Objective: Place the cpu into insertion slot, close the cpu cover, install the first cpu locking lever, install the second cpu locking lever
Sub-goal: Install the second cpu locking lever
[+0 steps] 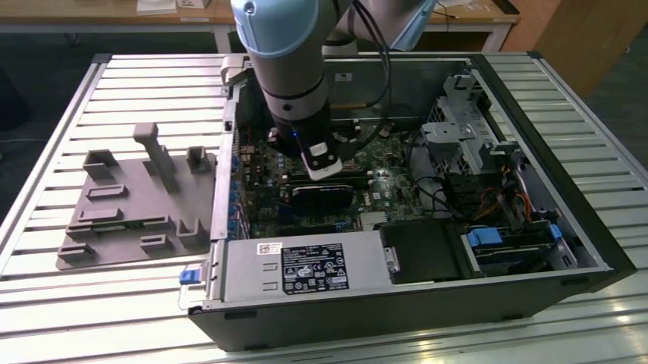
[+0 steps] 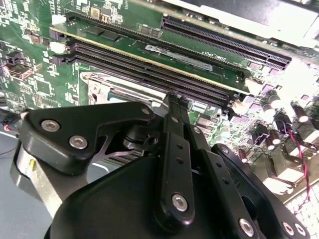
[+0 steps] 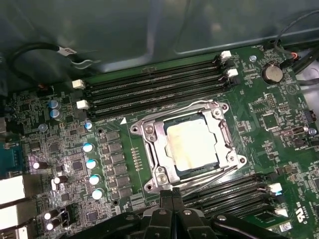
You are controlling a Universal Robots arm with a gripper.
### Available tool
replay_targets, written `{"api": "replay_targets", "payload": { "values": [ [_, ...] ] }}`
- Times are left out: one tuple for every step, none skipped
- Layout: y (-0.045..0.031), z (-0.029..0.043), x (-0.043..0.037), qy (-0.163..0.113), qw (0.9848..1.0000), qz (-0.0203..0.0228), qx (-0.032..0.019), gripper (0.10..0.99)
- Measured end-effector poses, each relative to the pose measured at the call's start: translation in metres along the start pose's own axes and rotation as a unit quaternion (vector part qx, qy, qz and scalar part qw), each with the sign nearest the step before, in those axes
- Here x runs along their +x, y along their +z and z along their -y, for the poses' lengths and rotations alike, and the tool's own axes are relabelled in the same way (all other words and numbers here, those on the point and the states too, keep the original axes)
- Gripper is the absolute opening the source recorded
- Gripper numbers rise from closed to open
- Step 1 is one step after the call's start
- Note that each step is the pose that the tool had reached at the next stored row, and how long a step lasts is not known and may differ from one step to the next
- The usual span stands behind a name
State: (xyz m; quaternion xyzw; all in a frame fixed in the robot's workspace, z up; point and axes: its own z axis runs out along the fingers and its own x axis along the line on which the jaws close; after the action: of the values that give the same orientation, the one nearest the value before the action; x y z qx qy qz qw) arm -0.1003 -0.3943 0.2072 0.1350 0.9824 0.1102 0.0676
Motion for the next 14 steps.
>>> {"api": "replay_targets", "payload": {
  "values": [
    [0.0002, 0.0004, 0.0004, 0.0, 1.0, -0.0002, -0.0006, 0.102],
    [0.0003, 0.0008, 0.0007, 0.0, 1.0, -0.0003, -0.0013, 0.102],
    [0.0005, 0.0012, 0.001, 0.0, 1.0, -0.0005, -0.0021, 0.102],
    [0.0005, 0.0017, 0.0014, 0.001, 1.0, -0.0008, -0.0031, 0.102],
    [0.0006, 0.0023, 0.0017, 0.001, 1.0, -0.0011, -0.0045, 0.102],
    [0.0007, 0.0029, 0.002, 0.001, 1.0, -0.0015, -0.0059, 0.102],
    [0.0006, 0.0036, 0.0021, 0.001, 1.0, -0.0019, -0.0075, 0.102],
    [0.0003, 0.0046, 0.0019, 0.002, 1.0, -0.0022, -0.0088, 0.102],
    [0.0001, 0.0058, 0.0016, 0.002, 1.0, -0.0024, -0.0093, 0.102],
    [-0.0004, 0.0079, 0.001, 0.002, 0.9999, -0.0028, -0.0107, 0.102],
    [-0.0006, 0.0092, 0.0006, 0.002, 0.9999, -0.0033, -0.0127, 0.102],
    [-0.0009, 0.0104, 0.0003, 0.003, 0.9999, -0.004, -0.0154, 0.102],
    [-0.001, 0.0113, 0.0001, 0.003, 0.9998, -0.0048, -0.0186, 0.102],
    [-0.0011, 0.012, 0.0002, 0.004, 0.9997, -0.0056, -0.0215, 0.102]
  ]
}}
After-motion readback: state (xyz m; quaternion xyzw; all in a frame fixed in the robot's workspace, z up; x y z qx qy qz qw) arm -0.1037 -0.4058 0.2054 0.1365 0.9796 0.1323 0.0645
